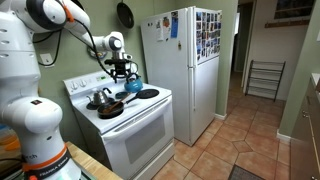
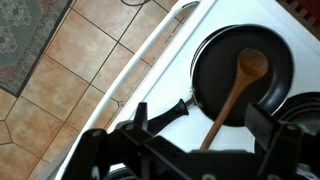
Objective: Use the wooden spoon to stir the black pan
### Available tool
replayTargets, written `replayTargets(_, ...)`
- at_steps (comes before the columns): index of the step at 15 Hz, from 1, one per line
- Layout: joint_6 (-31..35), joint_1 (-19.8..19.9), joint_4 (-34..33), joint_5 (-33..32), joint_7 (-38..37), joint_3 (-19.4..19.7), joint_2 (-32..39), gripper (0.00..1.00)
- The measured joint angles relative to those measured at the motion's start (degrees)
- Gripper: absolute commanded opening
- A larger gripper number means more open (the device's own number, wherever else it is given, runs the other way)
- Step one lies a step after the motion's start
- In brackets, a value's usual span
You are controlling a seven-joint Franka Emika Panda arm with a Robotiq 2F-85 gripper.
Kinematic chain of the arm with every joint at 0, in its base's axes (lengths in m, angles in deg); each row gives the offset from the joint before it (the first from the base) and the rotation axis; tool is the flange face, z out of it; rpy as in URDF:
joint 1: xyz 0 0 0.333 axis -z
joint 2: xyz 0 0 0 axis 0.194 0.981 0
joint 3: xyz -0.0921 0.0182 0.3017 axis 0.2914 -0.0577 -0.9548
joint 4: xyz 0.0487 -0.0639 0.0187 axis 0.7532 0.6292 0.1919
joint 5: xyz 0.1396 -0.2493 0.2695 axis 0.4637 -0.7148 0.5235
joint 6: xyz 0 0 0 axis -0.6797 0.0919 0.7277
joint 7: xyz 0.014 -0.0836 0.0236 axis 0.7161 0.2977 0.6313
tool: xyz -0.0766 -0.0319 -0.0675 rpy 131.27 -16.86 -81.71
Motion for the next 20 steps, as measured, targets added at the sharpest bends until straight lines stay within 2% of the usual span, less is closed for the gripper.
replayTargets(4,0.00,0.00,-0.21,-0.03,-0.01,0.00,0.10,1.00)
replayTargets(7,-0.09,0.00,-3.17,0.21,-0.01,-0.20,2.26,1.00)
replayTargets(15,-0.13,-1.10,-16.21,4.35,-0.17,-2.95,16.22,1.00)
replayTargets(20,0.02,-2.67,-21.40,5.51,-6.46,-3.17,23.29,1.00)
